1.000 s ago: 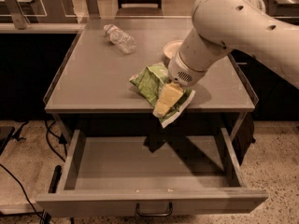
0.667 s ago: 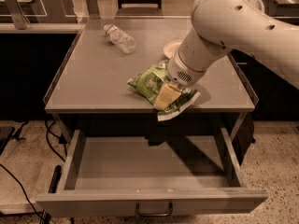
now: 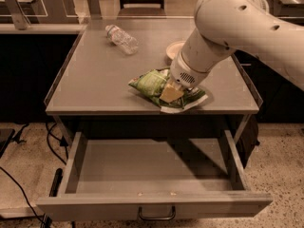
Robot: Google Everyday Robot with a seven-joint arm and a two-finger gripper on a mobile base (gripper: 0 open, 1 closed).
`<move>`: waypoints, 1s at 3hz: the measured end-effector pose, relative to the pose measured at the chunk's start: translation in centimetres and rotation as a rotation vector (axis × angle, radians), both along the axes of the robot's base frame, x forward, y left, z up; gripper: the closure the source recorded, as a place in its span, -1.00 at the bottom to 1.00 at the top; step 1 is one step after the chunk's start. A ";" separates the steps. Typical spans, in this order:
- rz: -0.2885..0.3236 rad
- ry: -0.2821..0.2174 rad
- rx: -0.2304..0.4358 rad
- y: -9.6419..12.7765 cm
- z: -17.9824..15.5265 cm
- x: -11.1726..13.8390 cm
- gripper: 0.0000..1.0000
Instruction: Place green jalapeno chip bag into top drawer
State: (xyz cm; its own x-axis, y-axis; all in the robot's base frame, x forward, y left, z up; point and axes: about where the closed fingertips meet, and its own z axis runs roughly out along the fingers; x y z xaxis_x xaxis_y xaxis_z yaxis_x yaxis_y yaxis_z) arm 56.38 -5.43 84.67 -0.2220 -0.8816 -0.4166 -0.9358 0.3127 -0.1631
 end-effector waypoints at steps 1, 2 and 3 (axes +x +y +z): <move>0.000 0.000 0.000 0.0 0.0 0.0 1.00; 0.004 -0.007 0.000 -0.2 0.7 -0.2 1.00; 0.022 -0.014 0.007 -0.7 2.2 -1.2 1.00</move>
Offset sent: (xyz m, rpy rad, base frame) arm -0.0044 -0.0084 0.0184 0.0034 -0.0185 0.0078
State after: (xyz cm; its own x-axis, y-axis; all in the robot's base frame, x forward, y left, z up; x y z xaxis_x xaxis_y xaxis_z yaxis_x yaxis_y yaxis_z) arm 55.17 -6.15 86.82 -0.1964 -0.8833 -0.4257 -0.9402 0.2929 -0.1739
